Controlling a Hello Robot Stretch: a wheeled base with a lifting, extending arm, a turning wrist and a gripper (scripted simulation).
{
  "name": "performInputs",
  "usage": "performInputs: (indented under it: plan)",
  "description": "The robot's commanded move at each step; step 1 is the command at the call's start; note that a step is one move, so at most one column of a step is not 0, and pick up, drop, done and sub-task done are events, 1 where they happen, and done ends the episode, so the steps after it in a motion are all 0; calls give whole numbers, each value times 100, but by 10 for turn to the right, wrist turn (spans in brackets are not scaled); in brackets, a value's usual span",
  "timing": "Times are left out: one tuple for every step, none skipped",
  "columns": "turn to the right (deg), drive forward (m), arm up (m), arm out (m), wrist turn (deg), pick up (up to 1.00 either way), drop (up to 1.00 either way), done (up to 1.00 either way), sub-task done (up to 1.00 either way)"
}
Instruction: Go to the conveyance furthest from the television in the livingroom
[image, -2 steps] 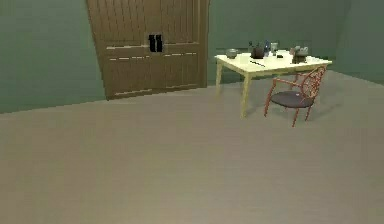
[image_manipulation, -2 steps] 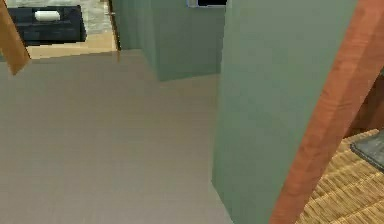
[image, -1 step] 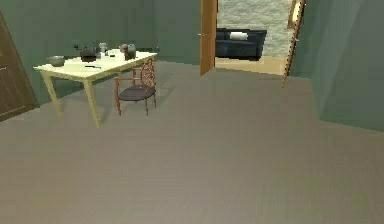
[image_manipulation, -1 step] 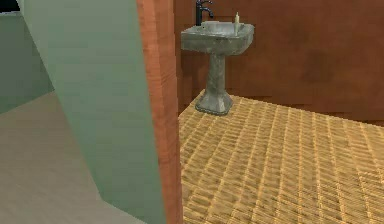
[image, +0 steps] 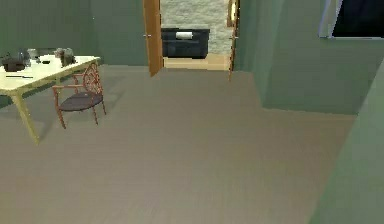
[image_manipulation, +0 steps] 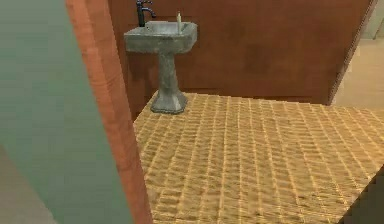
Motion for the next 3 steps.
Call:
performInputs:
  plan:
    - [0,100,0,0,0,0,0,0,0]
    - [0,100,0,0,0,0,0,0,0]
    - [0,100,0,0,0,0,0,0,0]
